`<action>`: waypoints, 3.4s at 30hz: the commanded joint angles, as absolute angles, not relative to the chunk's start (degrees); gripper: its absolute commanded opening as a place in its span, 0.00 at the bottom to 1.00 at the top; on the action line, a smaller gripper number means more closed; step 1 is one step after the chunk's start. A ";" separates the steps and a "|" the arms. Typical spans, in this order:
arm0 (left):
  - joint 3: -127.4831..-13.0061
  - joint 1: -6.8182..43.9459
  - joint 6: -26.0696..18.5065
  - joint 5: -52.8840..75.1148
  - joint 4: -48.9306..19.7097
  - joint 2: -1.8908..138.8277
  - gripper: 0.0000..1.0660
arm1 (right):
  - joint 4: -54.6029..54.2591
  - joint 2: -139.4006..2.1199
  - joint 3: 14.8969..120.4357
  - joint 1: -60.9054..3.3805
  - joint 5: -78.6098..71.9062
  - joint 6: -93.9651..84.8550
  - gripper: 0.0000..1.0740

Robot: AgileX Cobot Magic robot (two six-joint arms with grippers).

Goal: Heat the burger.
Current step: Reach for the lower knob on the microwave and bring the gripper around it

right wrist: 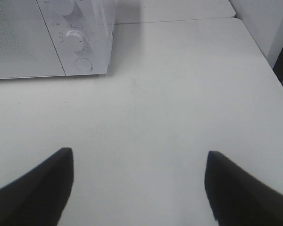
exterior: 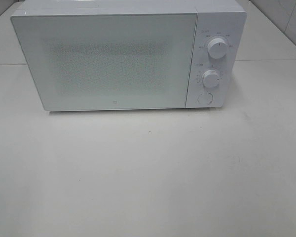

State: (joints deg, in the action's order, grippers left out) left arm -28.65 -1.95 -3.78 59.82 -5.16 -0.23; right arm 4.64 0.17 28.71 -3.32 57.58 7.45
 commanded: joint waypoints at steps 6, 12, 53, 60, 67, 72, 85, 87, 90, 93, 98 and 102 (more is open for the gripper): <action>-28.42 -2.01 -3.55 59.42 -5.61 -1.83 0.95 | 4.98 1.83 29.05 -3.15 57.18 6.70 0.69; -28.42 -2.01 -3.55 59.42 -5.61 -1.83 0.95 | 6.13 -1.38 31.80 -3.15 53.86 6.65 0.76; -28.42 -2.01 -3.55 59.42 -5.61 -1.83 0.95 | 7.39 -46.24 26.07 -3.15 -4.58 8.48 0.71; -28.42 -2.01 -3.55 59.42 -5.61 -1.83 0.94 | 7.39 -53.80 25.90 -3.15 -12.20 8.48 0.71; -28.42 -2.01 -3.55 59.42 -5.61 -1.83 0.94 | 6.65 -58.38 25.67 -3.15 -16.90 8.42 0.71; -28.42 -2.01 -3.55 59.42 -5.61 -1.83 0.94 | 1.49 -62.34 21.31 -3.21 -28.93 3.32 0.71; -28.42 -2.01 -3.55 59.42 -5.61 -1.83 0.94 | -25.73 -74.66 16.10 -21.77 -50.76 -17.13 0.71; -28.42 -2.01 -3.55 59.42 -5.61 -1.83 0.94 | -28.59 -76.66 16.10 -24.64 -53.86 -17.88 0.71; -28.42 -2.01 -3.55 59.42 -5.61 -1.83 0.94 | -33.23 -79.98 16.10 -29.16 -58.73 -17.99 0.71; -28.42 -2.01 -3.55 59.42 -5.61 -1.83 0.94 | -36.21 -82.16 16.10 -31.97 -61.54 -18.05 0.71; -28.42 -2.01 -3.55 59.42 -5.61 -1.83 0.94 | -42.34 -87.72 16.84 -38.27 -67.55 -18.05 0.71; -28.42 -2.01 -3.55 59.42 -5.61 -1.78 0.95 | -44.92 -89.84 18.28 -40.97 -67.78 -18.05 0.71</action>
State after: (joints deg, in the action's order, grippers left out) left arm -28.65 -1.95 -3.78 59.82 -5.16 -0.23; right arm -44.23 -89.73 17.70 -40.45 -66.46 -17.65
